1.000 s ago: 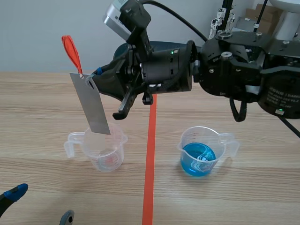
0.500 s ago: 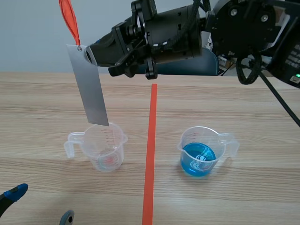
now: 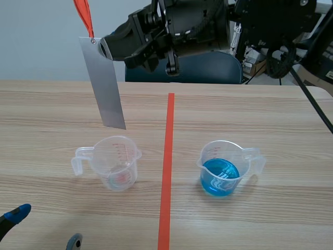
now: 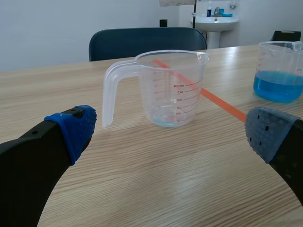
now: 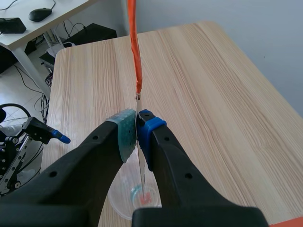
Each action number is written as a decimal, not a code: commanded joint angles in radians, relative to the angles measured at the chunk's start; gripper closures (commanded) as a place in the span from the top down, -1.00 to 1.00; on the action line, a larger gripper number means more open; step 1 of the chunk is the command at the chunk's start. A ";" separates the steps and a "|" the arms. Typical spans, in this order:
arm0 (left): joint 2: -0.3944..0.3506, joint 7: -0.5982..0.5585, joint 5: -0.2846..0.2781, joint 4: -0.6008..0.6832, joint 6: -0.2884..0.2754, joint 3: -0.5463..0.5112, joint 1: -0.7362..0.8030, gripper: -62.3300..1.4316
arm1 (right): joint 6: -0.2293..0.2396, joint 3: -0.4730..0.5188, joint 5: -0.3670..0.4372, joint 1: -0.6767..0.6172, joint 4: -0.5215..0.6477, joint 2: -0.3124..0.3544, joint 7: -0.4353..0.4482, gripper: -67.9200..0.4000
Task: Do the redox reaction experiment. lift the metal plate out of the left beaker
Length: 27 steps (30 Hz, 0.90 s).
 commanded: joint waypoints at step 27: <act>-0.001 -0.016 -0.007 0.006 -0.003 -0.005 0.003 1.00 | 0.009 0.006 0.011 0.025 0.019 -0.051 -0.012 -0.97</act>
